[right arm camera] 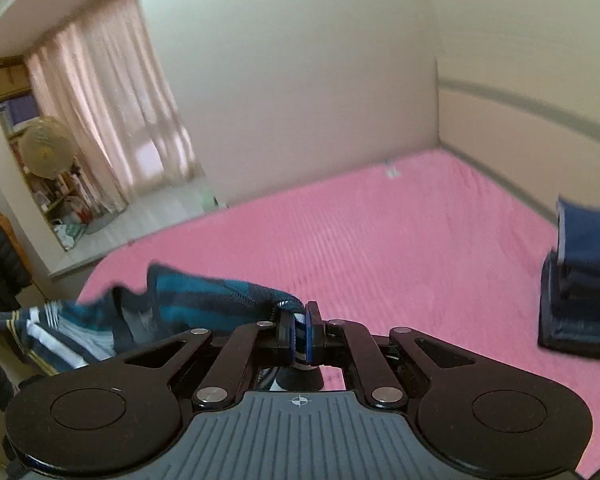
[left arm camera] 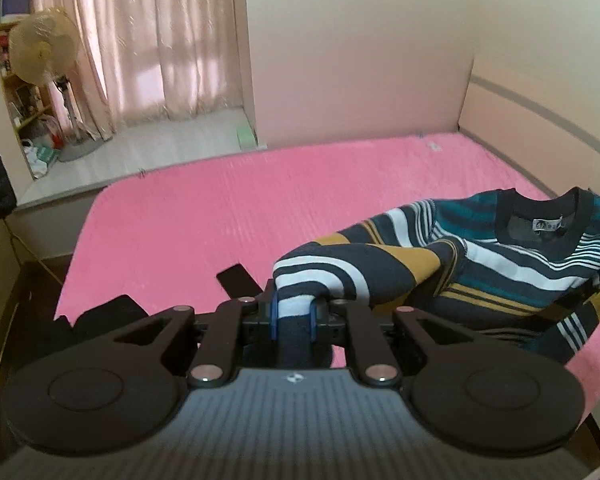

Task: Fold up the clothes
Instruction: 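Lift the striped sweater high with both grippers and shake it out, then lay the sweater flat on the bed and open both grippers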

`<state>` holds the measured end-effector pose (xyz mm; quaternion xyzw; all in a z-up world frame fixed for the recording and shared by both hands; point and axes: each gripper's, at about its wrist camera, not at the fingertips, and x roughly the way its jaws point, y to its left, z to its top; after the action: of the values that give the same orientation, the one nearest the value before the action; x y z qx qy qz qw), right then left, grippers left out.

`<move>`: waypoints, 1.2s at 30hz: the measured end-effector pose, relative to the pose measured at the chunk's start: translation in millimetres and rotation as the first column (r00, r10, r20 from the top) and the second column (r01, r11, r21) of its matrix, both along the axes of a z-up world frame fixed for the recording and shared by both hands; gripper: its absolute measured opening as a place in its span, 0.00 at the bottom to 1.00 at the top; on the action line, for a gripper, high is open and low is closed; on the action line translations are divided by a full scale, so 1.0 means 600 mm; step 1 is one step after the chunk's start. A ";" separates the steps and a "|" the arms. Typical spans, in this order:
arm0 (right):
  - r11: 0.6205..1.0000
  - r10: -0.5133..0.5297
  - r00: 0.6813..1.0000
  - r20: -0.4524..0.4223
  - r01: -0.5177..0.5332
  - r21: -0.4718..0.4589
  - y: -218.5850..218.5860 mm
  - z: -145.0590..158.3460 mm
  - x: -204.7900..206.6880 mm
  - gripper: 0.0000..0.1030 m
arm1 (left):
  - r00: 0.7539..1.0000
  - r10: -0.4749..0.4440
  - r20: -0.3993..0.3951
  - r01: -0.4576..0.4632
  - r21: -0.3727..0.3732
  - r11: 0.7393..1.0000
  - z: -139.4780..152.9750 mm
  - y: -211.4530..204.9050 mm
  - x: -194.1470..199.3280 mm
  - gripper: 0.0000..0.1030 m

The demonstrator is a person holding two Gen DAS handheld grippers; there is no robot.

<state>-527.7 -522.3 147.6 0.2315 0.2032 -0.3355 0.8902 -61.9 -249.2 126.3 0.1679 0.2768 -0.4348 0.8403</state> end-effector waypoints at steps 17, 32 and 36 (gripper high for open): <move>0.931 -0.058 0.992 0.109 0.093 -0.352 0.036 0.171 -0.019 0.03 | 0.995 -0.032 0.097 0.055 -0.252 0.966 0.183 0.108 -0.044 0.11; 0.975 0.220 0.944 -0.247 -0.220 0.027 -0.347 -0.439 0.289 0.87 | 0.989 0.149 -0.025 -0.140 0.219 0.966 -0.284 -0.285 0.188 0.25; 0.929 0.308 0.918 -0.250 -0.234 0.287 -0.255 -0.568 0.197 0.87 | 0.973 0.159 -0.164 -0.109 0.278 0.954 -0.415 -0.257 0.126 0.34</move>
<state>-409.3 -675.4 -193.0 0.2599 0.4032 -0.2099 0.8520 13.4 -403.2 -122.7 0.2195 0.4205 -0.3488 0.8083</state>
